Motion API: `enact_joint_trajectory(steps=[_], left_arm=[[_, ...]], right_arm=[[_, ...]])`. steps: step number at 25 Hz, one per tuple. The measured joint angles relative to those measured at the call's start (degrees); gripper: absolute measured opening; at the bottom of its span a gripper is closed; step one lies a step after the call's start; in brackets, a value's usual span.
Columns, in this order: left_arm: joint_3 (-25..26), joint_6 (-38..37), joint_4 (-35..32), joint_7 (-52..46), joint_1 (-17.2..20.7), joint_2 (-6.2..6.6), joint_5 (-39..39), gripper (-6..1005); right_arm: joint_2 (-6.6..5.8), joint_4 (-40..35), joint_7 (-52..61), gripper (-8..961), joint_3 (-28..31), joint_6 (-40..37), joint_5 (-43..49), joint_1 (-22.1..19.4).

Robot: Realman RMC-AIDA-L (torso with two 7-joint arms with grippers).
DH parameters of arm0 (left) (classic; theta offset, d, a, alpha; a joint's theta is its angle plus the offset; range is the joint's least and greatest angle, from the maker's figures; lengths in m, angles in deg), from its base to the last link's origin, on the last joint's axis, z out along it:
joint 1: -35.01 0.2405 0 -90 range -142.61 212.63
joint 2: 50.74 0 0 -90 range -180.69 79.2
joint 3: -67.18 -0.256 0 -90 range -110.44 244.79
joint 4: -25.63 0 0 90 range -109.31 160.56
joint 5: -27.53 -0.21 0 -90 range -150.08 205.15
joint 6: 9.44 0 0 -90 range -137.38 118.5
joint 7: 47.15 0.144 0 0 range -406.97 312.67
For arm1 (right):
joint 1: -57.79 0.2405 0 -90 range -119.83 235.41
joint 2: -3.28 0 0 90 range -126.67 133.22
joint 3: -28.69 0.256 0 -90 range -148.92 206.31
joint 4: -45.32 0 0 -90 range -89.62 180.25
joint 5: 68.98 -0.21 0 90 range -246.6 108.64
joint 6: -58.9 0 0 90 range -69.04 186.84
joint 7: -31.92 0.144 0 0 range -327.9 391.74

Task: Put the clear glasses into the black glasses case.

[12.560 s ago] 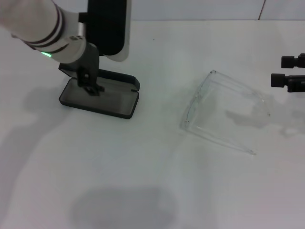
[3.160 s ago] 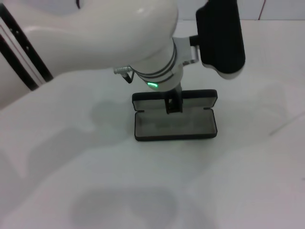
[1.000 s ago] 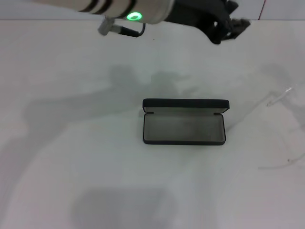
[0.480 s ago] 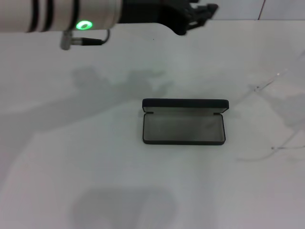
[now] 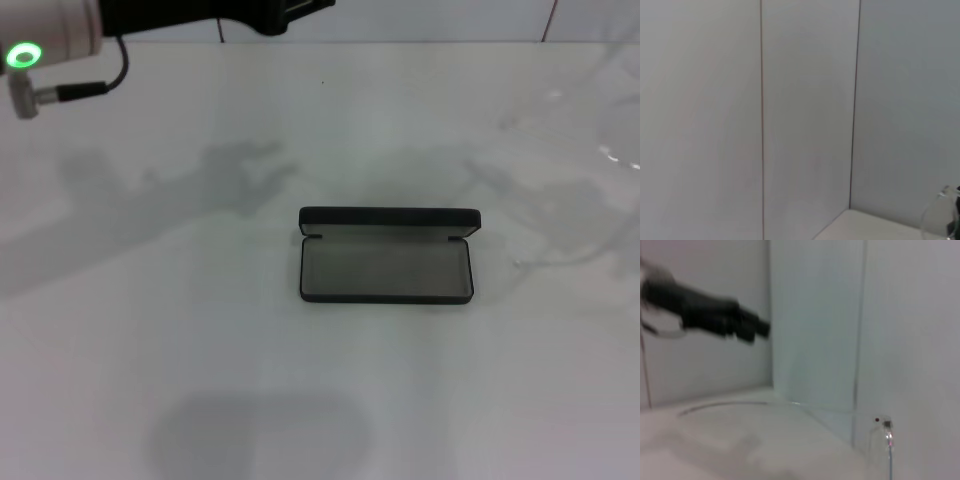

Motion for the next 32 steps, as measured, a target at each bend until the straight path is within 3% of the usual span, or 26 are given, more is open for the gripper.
enact_joint_trajectory(steps=[4,11,13,14,24,32], left_arm=[[0.64,-0.82,1.72,4.82,2.22,0.0,5.1,357],[0.67,-1.72,8.3,13.43,2.61,0.0,14.57,355],[0.77,-2.27,10.77,16.76,2.66,0.0,17.84,354],[0.95,-2.64,11.72,18.08,2.7,0.0,19.1,354],[7.5,-12.69,24.21,30.0,2.85,0.0,33.79,352],[8.65,-16.37,28.1,33.39,2.68,0.07,34.72,351]], right_arm=[[-0.21,7.1,-2.78,49,-5.89,3.39,-3.23,2.72],[0.05,15.37,-5.82,49,-19.63,11.47,-3.47,6.85],[0.11,15.9,-6.08,49,-20.83,12.04,-3.53,7.23],[0.23,17.32,-6.59,49,-24.98,14.68,-4.05,8.6],[0.06,18.32,-6.75,49,-29.31,15.89,-7.23,12.33],[0.23,19.25,-7.24,49,-30.79,16.1,-9.37,12.17]])
